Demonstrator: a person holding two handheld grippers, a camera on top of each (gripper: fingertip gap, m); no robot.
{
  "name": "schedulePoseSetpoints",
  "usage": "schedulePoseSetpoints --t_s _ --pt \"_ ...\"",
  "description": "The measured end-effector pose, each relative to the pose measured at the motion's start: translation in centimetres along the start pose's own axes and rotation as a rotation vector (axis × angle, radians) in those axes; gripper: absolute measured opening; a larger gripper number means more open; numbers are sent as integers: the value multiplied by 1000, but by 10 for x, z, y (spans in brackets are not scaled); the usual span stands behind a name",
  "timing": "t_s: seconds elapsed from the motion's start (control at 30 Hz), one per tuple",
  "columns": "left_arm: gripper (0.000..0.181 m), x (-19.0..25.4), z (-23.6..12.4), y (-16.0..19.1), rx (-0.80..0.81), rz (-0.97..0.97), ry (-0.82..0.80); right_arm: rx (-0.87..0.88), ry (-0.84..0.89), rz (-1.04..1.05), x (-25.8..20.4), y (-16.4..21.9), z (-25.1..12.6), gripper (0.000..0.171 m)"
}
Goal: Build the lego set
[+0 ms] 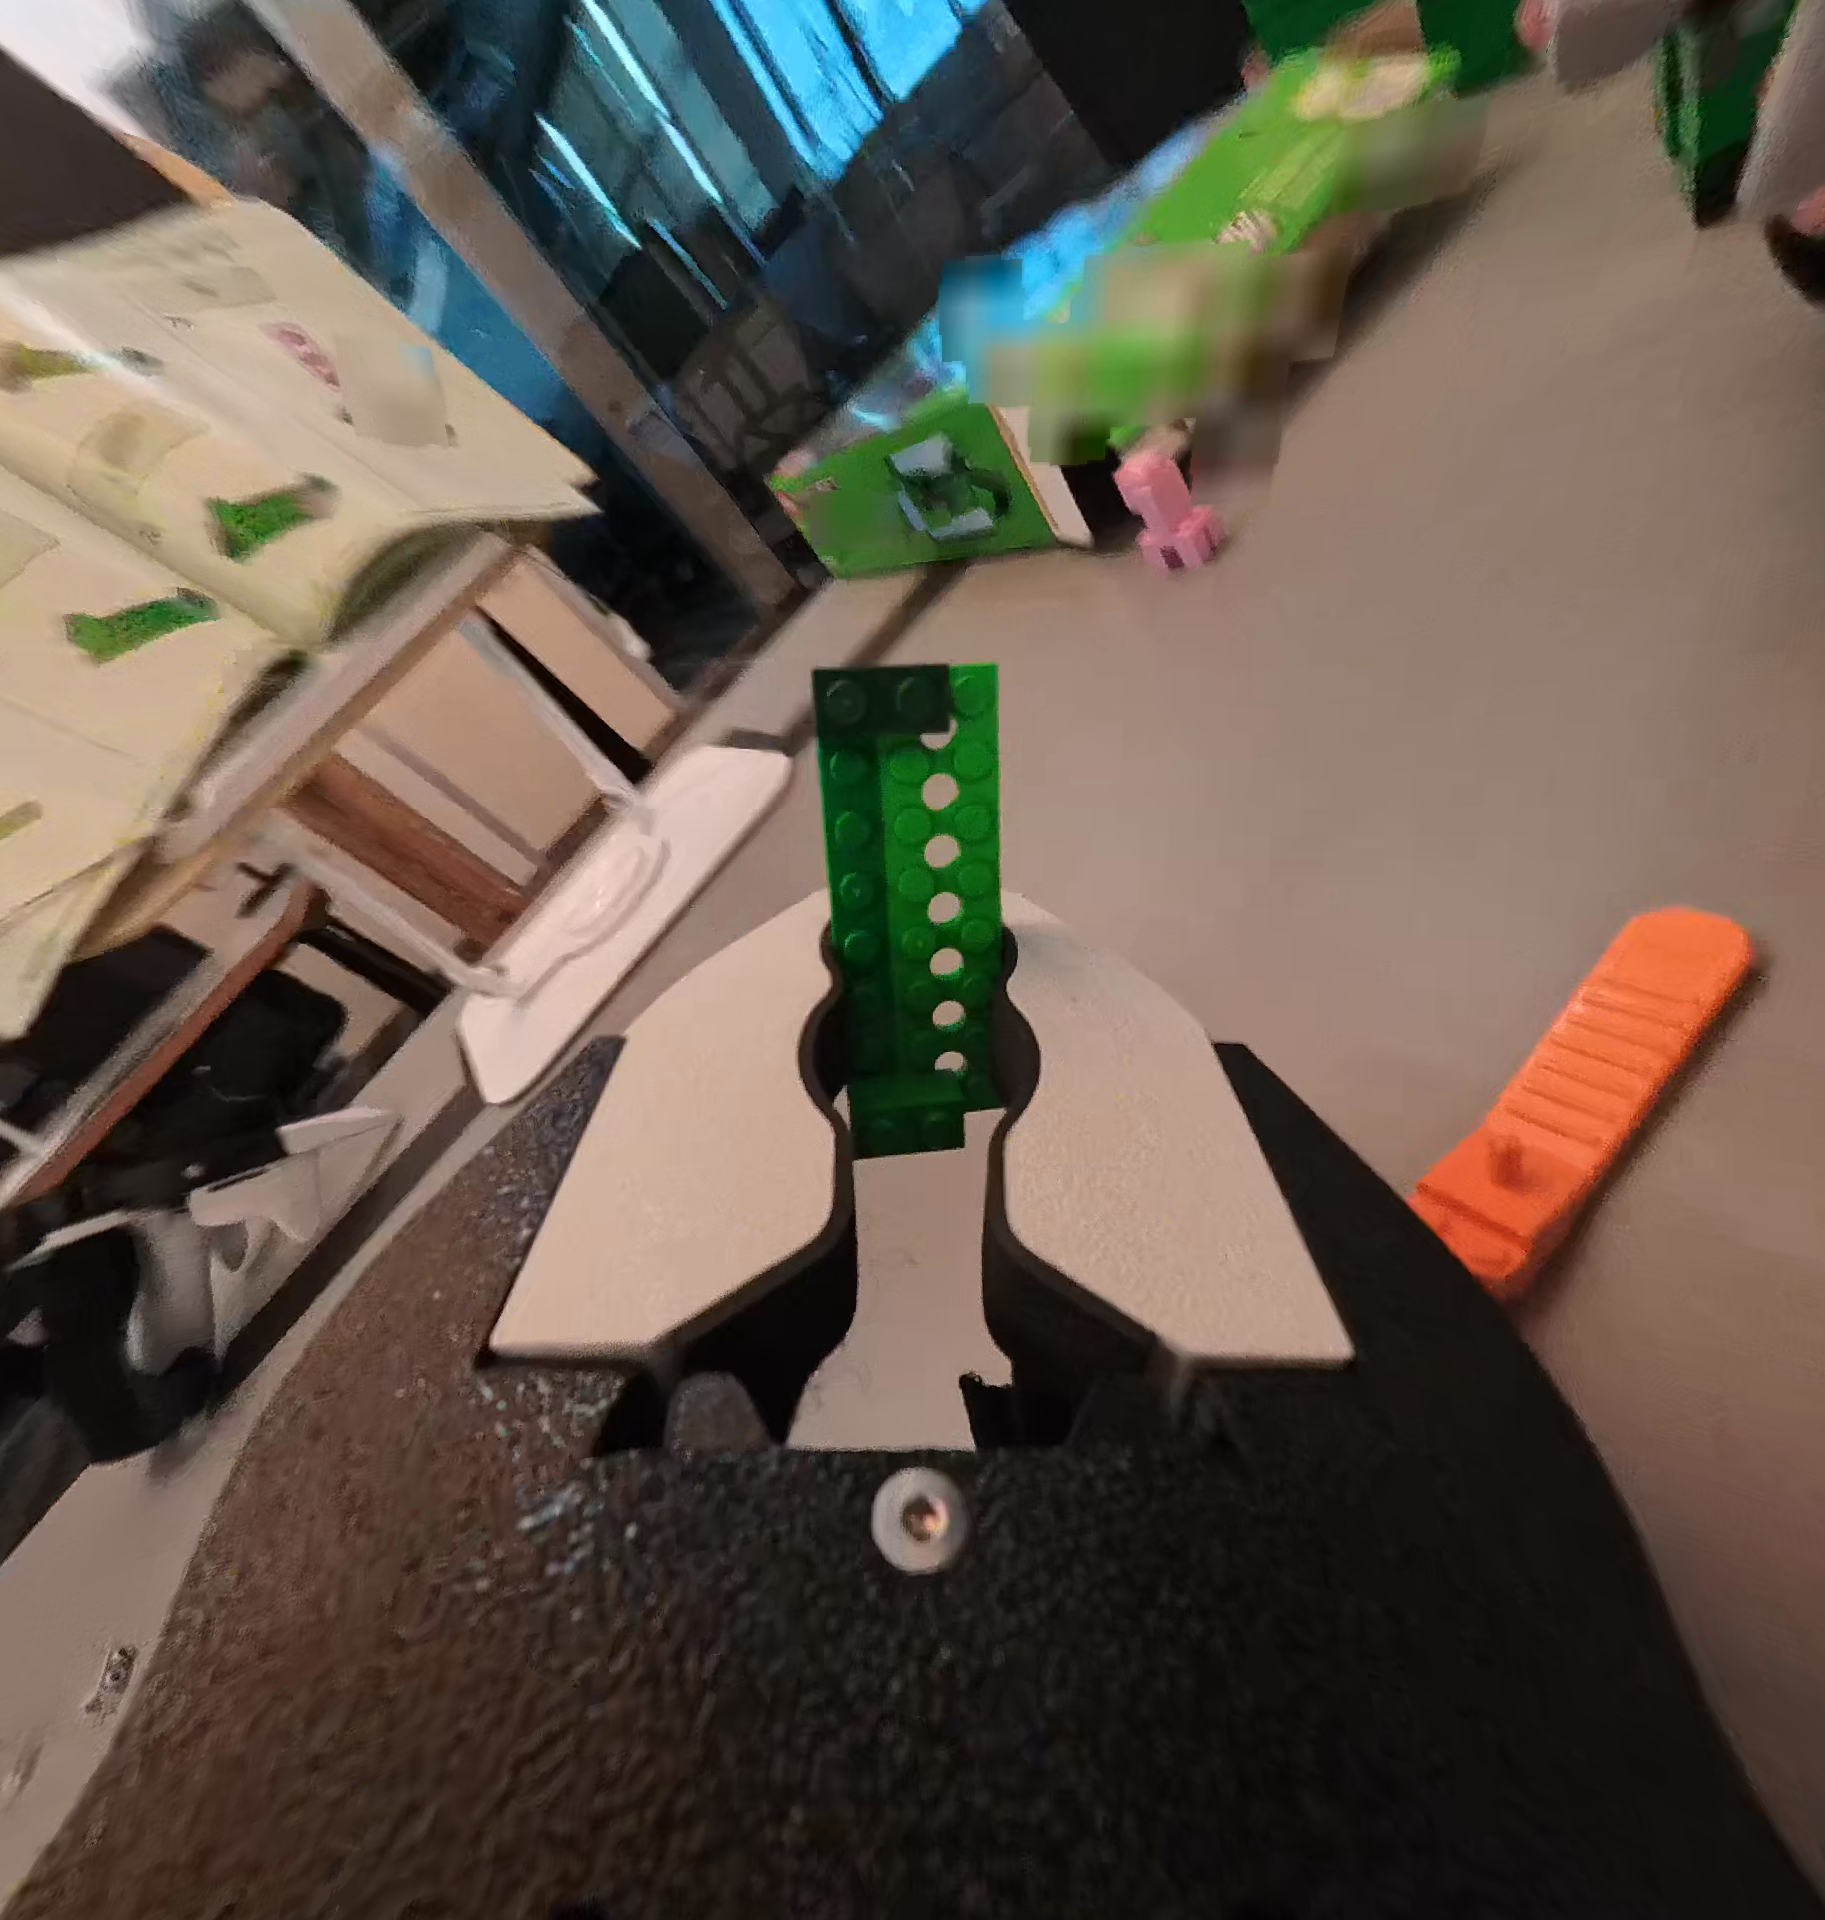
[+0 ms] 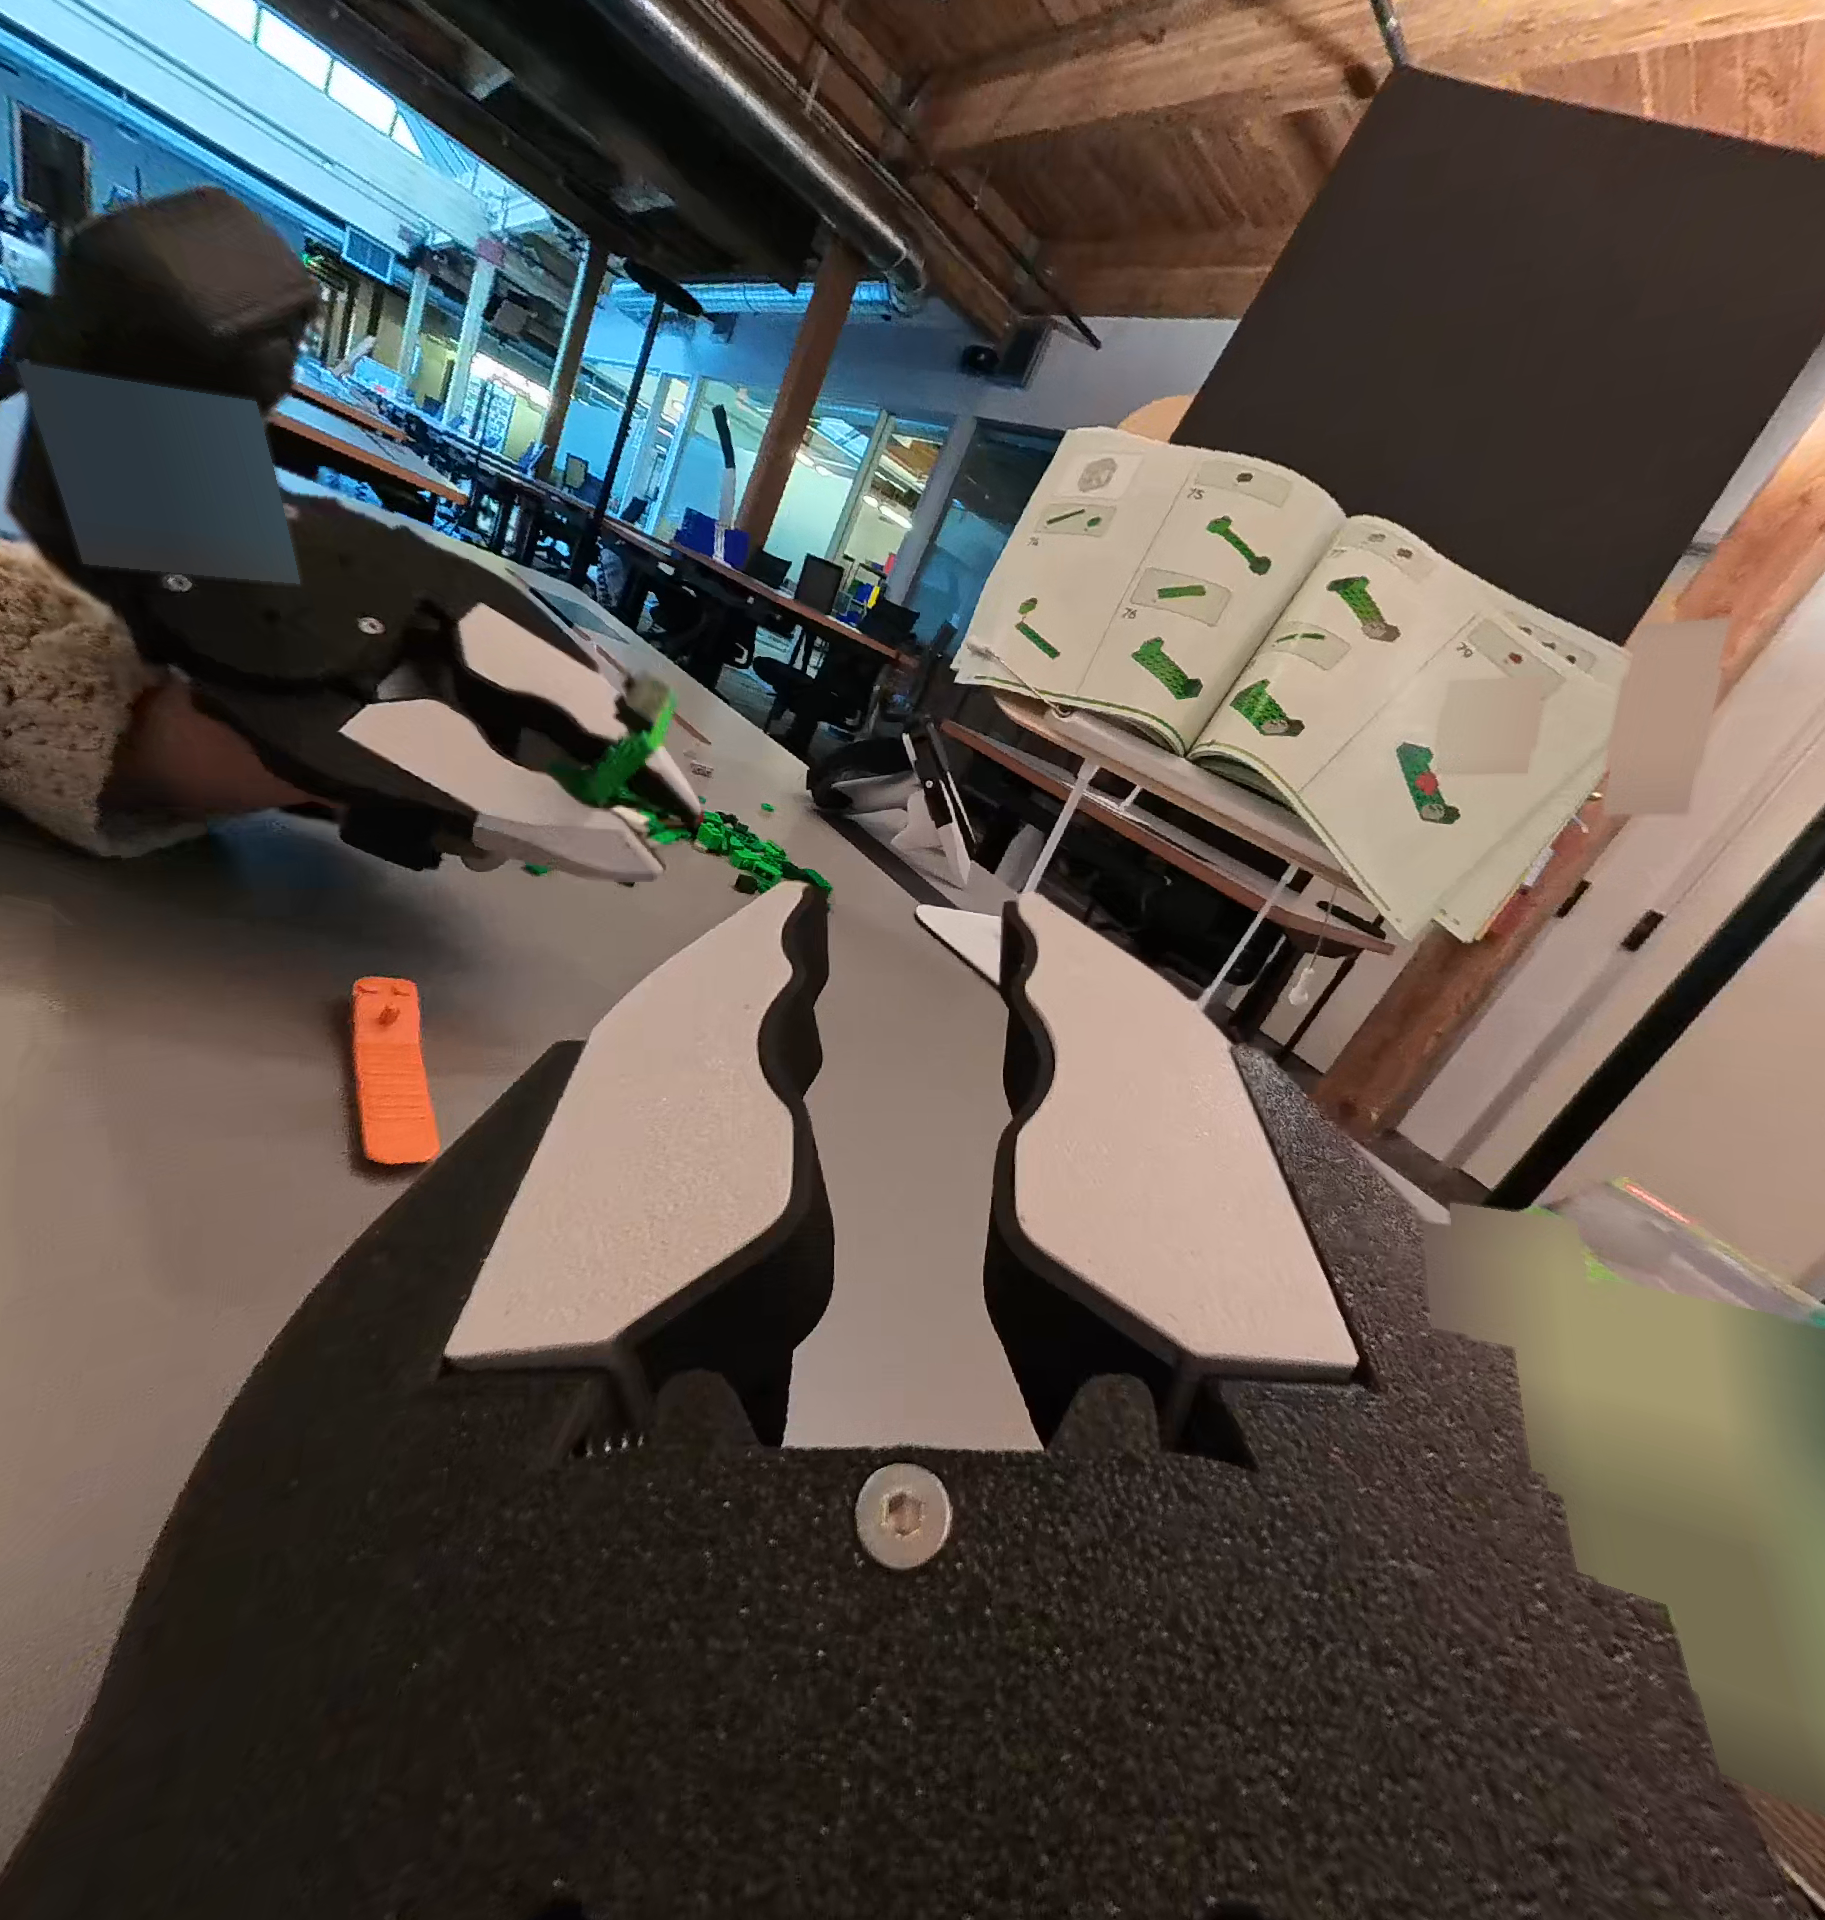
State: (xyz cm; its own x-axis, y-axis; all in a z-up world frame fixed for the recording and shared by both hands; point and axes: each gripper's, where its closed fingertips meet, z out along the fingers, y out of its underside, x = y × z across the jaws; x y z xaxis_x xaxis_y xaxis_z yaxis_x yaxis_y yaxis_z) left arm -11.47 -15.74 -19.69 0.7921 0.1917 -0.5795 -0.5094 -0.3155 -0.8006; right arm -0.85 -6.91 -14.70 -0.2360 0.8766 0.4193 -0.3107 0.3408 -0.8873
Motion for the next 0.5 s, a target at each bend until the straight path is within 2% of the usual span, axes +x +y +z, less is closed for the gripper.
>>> schedulePoseSetpoints --t_s 0.1,0.27,0.5 --pt "22 12 10 15 -176 45 211 -15 -3 14 1 3 2 32" --pt "22 46 10 31 -500 57 689 -21 -29 -11 -5 3 2 32" --pt "23 79 1 31 -584 204 992 -38 -31 -66 -10 2 -2 31"
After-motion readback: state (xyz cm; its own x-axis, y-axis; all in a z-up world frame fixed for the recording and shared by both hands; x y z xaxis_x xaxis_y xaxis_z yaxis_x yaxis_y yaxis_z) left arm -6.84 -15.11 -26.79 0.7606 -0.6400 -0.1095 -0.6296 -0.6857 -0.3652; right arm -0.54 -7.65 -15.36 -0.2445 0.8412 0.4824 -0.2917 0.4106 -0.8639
